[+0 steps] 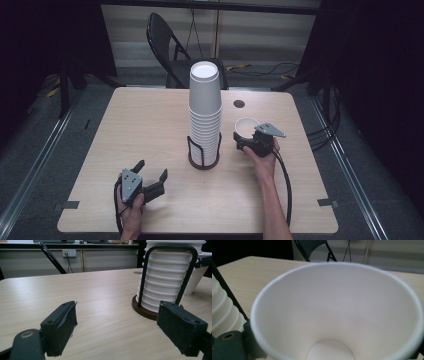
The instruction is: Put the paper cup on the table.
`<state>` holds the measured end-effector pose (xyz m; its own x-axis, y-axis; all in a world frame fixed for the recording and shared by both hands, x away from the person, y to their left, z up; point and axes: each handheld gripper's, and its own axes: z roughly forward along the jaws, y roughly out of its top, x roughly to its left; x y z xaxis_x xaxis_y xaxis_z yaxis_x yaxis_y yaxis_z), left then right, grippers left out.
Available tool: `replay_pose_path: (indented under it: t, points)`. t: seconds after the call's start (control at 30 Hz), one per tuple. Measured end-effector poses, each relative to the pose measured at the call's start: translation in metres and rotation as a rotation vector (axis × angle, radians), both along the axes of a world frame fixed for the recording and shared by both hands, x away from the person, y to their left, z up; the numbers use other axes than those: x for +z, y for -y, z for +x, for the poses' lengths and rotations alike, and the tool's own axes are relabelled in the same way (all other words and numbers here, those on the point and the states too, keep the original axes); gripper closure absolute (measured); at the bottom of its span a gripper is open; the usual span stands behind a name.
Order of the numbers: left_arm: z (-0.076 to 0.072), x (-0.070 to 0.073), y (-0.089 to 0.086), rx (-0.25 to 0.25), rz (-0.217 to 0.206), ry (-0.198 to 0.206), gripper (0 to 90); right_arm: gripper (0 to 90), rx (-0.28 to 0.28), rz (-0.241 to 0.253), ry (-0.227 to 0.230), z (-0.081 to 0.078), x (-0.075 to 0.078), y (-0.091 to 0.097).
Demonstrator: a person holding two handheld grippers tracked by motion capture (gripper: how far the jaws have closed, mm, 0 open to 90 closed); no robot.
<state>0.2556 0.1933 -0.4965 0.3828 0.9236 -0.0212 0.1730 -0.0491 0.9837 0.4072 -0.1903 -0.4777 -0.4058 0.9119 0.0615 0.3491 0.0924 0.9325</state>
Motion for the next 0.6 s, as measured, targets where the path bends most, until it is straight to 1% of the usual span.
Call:
replay_pose_path:
  t: [0.03,0.07,0.1,0.17,0.23,0.27,0.37,0.4,0.43,0.47,0.53,0.6]
  points:
    - [0.000,0.000,0.000,0.000,0.000,0.000,16.0,11.7,0.003,-0.002,-0.005,0.000,-0.003,0.001]
    - [0.000,0.000,0.000,0.000,0.000,0.001,16.0,12.5,0.000,-0.001,-0.020,-0.001,-0.006,0.002]
    - [0.000,0.000,0.000,0.000,0.000,0.001,16.0,12.5,0.000,-0.001,-0.020,-0.001,-0.006,0.002]
    - [0.000,0.000,0.000,-0.002,-0.001,-0.001,16.1,13.0,0.001,-0.007,-0.050,-0.003,-0.009,0.004]
    - [0.000,0.000,0.001,0.000,0.000,-0.004,16.1,13.1,0.000,-0.007,-0.058,-0.004,-0.010,0.004]
    - [0.000,0.000,0.001,-0.001,0.008,-0.006,16.0,13.1,-0.003,-0.007,-0.058,-0.005,-0.010,0.005]
    - [0.000,0.000,0.001,0.000,0.008,-0.006,16.1,13.4,-0.011,-0.002,-0.065,-0.009,-0.011,0.008]
    - [0.000,0.000,0.001,0.002,0.000,-0.003,16.1,13.7,-0.017,0.003,-0.073,-0.012,-0.012,0.010]
    - [0.000,0.000,0.000,0.000,0.007,-0.003,16.1,13.7,-0.017,0.003,-0.073,-0.012,-0.012,0.010]
    - [0.000,0.000,0.001,0.001,0.000,-0.003,16.1,13.8,-0.020,0.004,-0.070,-0.015,-0.013,0.011]
    - [0.001,0.000,0.001,0.002,0.006,-0.007,16.1,13.6,-0.028,-0.003,-0.070,-0.019,-0.012,0.012]
    - [0.001,0.000,0.001,0.005,0.007,-0.007,16.2,13.4,-0.032,-0.004,-0.080,-0.025,-0.012,0.014]
